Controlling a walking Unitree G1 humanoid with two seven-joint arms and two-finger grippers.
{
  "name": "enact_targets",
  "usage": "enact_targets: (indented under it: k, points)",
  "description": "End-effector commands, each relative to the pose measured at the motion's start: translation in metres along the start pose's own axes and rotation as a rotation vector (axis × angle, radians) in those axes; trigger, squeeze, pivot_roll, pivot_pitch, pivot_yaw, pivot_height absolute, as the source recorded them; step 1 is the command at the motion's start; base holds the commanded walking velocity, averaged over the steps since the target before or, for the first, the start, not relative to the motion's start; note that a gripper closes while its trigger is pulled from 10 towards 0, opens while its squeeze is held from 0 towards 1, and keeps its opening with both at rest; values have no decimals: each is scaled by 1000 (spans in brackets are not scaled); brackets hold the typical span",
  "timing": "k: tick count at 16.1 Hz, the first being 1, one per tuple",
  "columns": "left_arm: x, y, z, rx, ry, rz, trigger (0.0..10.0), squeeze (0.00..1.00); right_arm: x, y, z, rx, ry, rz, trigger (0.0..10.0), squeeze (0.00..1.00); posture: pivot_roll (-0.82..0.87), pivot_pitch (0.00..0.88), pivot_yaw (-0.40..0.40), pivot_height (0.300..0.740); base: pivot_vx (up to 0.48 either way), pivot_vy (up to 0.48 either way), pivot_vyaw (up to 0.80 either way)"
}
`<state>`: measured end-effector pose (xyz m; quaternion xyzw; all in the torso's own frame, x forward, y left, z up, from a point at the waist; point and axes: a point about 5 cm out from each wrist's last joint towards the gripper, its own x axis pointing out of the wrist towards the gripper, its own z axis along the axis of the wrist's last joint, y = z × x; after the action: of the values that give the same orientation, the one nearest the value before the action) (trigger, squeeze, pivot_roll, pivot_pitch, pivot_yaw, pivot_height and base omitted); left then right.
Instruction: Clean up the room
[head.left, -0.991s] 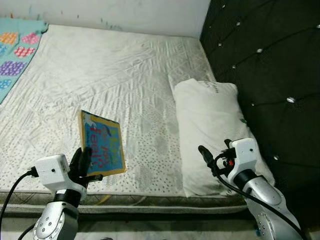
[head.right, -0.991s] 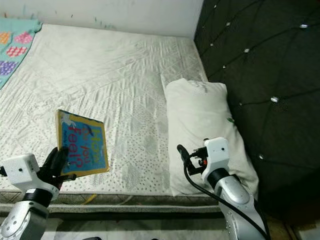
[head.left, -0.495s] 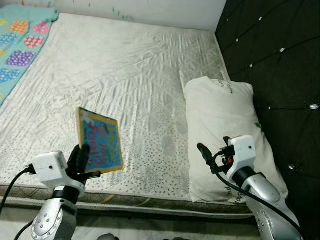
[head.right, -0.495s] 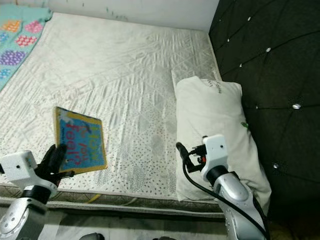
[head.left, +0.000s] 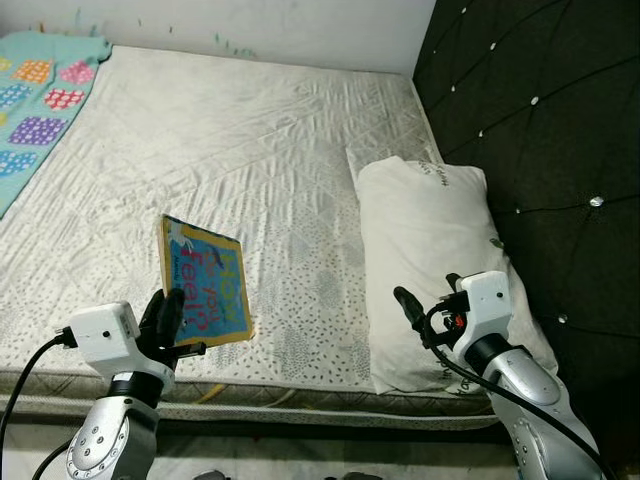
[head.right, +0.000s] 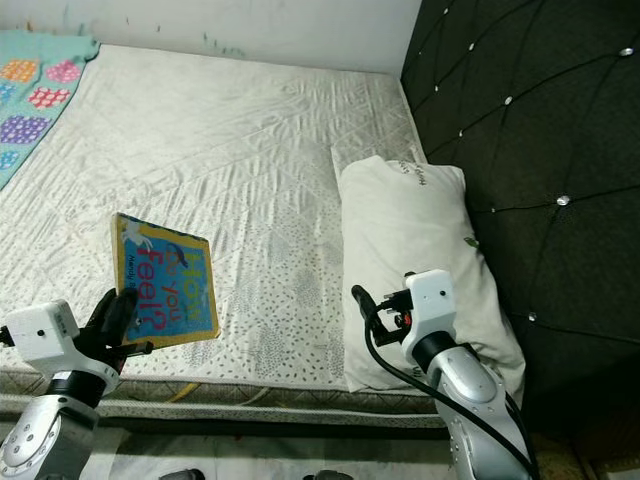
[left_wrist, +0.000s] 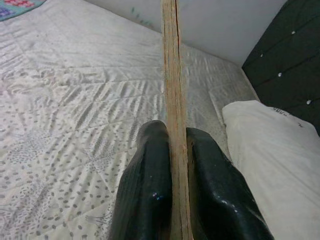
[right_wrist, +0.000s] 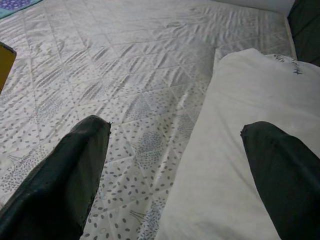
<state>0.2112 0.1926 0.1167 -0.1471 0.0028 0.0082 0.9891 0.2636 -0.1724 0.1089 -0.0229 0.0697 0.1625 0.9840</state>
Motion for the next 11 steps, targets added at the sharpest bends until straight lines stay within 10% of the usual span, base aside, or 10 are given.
enact_targets:
  k: [1,11]
  points:
    - [0,-3,6,0,-32,-5,0,0,-1,0,-1,-2,3,9,10000,0,-52,152,-94,692,0,0,0]
    - [-1,-1,5,-7,-29,23,0,0,2,-1,-3,-17,12,28,10000,0,-54,159,-100,597,0,0,0]
